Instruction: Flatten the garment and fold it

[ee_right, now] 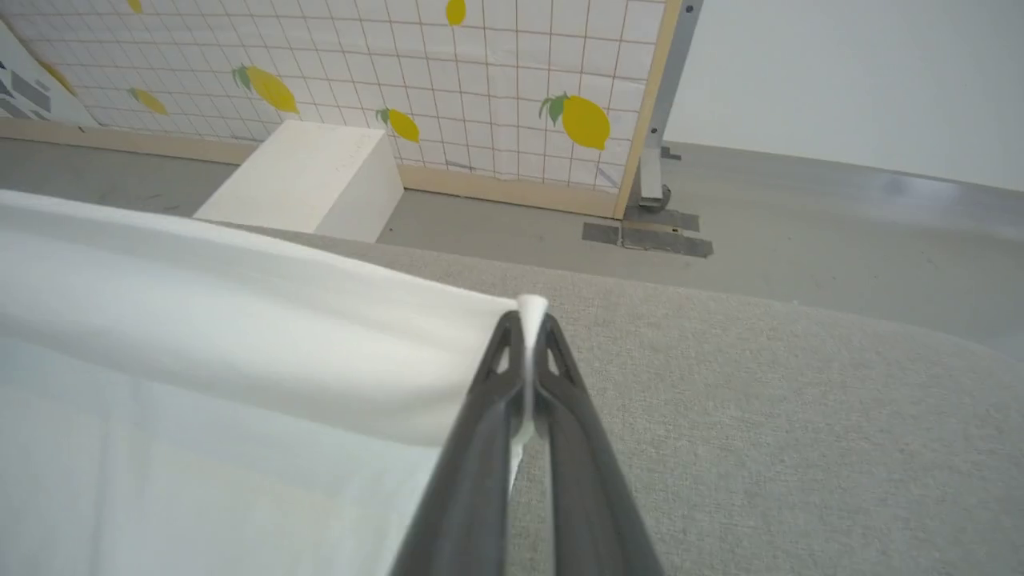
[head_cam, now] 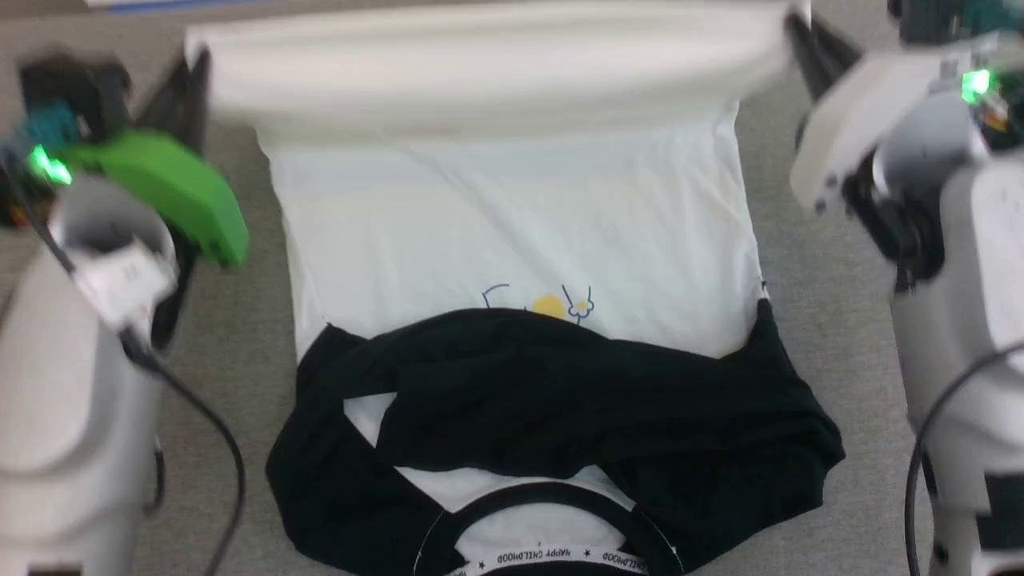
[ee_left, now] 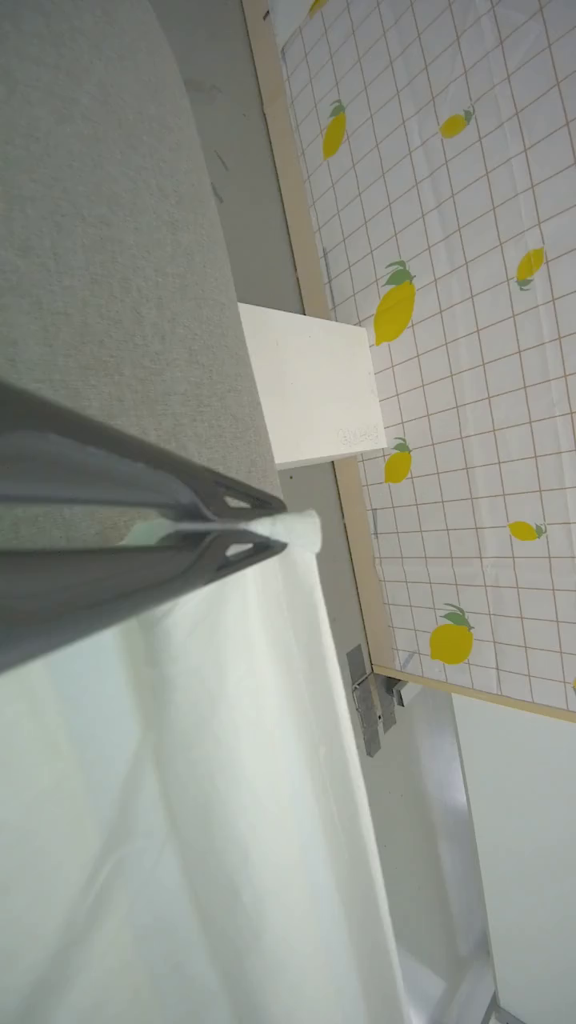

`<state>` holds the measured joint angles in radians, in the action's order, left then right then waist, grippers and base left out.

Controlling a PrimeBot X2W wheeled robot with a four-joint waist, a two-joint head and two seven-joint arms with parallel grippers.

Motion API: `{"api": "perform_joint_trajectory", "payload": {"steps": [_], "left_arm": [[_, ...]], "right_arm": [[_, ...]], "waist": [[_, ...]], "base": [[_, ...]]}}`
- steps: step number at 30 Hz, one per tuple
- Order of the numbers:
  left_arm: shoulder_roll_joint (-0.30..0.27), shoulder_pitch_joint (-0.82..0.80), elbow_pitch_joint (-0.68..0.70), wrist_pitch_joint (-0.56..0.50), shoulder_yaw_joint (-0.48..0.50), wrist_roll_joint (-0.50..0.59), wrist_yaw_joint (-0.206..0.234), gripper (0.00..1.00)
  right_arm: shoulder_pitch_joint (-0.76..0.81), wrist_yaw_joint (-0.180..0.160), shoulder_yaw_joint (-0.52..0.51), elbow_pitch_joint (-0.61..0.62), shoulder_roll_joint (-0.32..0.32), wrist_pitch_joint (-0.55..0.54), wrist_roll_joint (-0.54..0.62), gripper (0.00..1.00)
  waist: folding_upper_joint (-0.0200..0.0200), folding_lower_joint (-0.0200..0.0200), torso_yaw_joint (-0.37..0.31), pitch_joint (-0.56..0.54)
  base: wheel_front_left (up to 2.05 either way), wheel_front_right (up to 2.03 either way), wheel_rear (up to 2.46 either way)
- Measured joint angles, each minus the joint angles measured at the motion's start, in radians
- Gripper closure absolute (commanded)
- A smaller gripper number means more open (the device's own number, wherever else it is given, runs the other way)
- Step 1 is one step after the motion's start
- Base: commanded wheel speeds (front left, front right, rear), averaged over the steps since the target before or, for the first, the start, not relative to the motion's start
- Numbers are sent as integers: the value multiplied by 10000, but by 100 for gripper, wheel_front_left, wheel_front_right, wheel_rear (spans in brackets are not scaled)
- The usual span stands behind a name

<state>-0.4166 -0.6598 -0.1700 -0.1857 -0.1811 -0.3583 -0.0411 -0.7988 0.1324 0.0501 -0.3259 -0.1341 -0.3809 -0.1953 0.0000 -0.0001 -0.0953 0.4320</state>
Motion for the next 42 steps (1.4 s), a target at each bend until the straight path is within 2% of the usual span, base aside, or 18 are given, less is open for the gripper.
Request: {"api": "perform_joint_trajectory", "payload": {"steps": [8, 13, 18, 27, 35, 36, 37, 38, 42], "left_arm": [[441, 4022, 2119, 84, 169, -767, 671, 100], [926, 5891, 2775, 301, 130, -1289, 940, 100], [1321, 7058, 2694, 604, 104, -1687, 1053, 100], [1599, 8130, 2000, 920, -176, -1902, 934, 100], [1762, 8186, 949, 1114, -548, -1910, 681, 100], [1799, 8183, 803, 1129, -587, -1921, 656, 50], [1831, 8181, 709, 1166, -604, -1933, 639, 0], [1877, 8178, 621, 1170, -614, -1977, 639, 0], [1910, 8175, 443, 1206, -566, -2096, 646, 0]], "right_arm": [[3793, 0, -616, 2872, -251, -932, -451, 100], [6033, 0, -1292, 4360, 33, -1801, -437, 100], [7882, 2, -1931, 5198, 535, -2270, -320, 100], [9820, 4, -2537, 5501, 859, -2824, 10, 100], [10377, 2, -2115, 4420, 855, -2861, -414, 100], [10377, 2, -2054, 4280, 855, -2782, -418, 65], [10377, 2, -2004, 4182, 851, -2738, -420, 18], [10377, 2, -1958, 4054, 853, -2683, -420, 0], [10375, 0, -1985, 3818, 849, -2426, -433, 0]], "waist": [[0, 0, 265, -1545], [0, -1, 537, -2225], [0, -1, 840, -2664], [0, 0, 1109, -3144], [1, 0, 1097, -3174], [0, 0, 1092, -3181], [0, 0, 1090, -3191], [0, 0, 1088, -3209], [0, 0, 1087, -3306]], "base": [[0, 0, 0], [0, 0, 0], [0, 0, 0], [0, 0, 0], [0, 0, 0], [0, 0, 0], [0, 0, 0], [0, 0, 0], [0, 0, 0]]}}
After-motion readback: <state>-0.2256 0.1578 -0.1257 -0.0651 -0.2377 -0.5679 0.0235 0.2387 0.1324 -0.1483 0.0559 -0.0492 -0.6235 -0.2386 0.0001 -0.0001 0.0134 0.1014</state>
